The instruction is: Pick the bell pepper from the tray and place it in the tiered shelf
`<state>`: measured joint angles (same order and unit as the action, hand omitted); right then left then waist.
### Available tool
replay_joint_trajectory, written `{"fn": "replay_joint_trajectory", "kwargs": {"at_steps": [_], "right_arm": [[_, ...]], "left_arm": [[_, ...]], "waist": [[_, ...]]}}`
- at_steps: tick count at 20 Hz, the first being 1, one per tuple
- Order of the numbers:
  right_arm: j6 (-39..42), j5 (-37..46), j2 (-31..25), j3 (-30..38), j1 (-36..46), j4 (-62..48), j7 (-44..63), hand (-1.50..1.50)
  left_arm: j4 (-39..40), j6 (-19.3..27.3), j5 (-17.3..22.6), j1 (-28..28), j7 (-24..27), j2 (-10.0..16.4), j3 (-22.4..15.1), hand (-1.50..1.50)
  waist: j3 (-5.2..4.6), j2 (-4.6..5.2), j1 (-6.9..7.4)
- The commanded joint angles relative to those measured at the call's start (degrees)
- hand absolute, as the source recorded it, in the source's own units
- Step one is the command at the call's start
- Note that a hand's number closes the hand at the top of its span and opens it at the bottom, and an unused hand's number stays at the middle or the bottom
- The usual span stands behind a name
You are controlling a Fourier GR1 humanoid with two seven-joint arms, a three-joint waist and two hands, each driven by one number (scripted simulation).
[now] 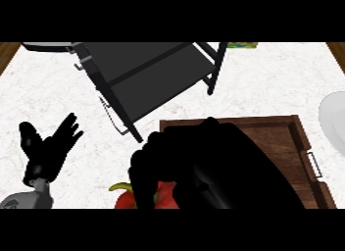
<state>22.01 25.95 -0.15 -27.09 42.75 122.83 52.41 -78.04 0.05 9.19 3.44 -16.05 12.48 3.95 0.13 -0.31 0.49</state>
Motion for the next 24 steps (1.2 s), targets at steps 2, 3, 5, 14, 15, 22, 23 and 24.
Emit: {"fn": "replay_joint_trajectory", "kwargs": {"at_steps": [2,3,5,14,15,22,23,24], "right_arm": [[2.4,-8.6,0.1,12.5,15.3,-6.5,7.6,1.50],[1.9,-8.2,0.1,15.5,17.6,-11.3,4.4,1.50],[1.8,-7.9,-0.1,19.5,21.7,-14.4,4.9,1.50],[-0.9,-6.5,-3.8,26.5,37.0,-38.3,-4.6,1.50],[-0.2,-7.5,-5.2,28.2,37.9,-40.4,-6.8,1.50],[0.5,-4.9,-6.9,26.8,39.3,-56.3,-21.1,1.50],[1.2,-5.1,-7.2,26.4,37.2,-53.9,-21.9,1.50],[-0.8,-2.5,-6.4,25.1,38.9,-58.0,-23.5,1.50]], "left_arm": [[1.1,1.2,-1.2,0.4,-1.7,-0.7,-0.6,0.00],[2.3,0.3,-0.4,0.0,0.0,-1.5,-0.5,0.00],[1.9,0.2,-0.6,-0.4,0.7,-1.7,-0.7,0.00],[-2.1,-0.5,-0.1,-0.5,-2.6,-0.9,-0.5,0.00],[1.5,0.9,-1.8,0.5,-0.7,-2.4,-1.2,0.00],[-1.5,0.3,-1.3,-0.9,-2.6,-1.9,-1.0,0.00],[-1.4,2.4,-3.1,0.5,-3.0,-3.0,-2.0,0.00],[-1.8,0.7,-1.8,0.2,-3.6,-1.5,-1.0,0.00]], "waist": [[-0.20,0.17,-0.11],[-0.22,0.32,0.06],[-0.21,0.27,-0.06],[-0.18,0.37,0.59],[-0.20,0.48,0.33],[-0.19,0.74,1.28],[-0.15,0.51,0.39],[-0.18,0.61,0.82]]}}
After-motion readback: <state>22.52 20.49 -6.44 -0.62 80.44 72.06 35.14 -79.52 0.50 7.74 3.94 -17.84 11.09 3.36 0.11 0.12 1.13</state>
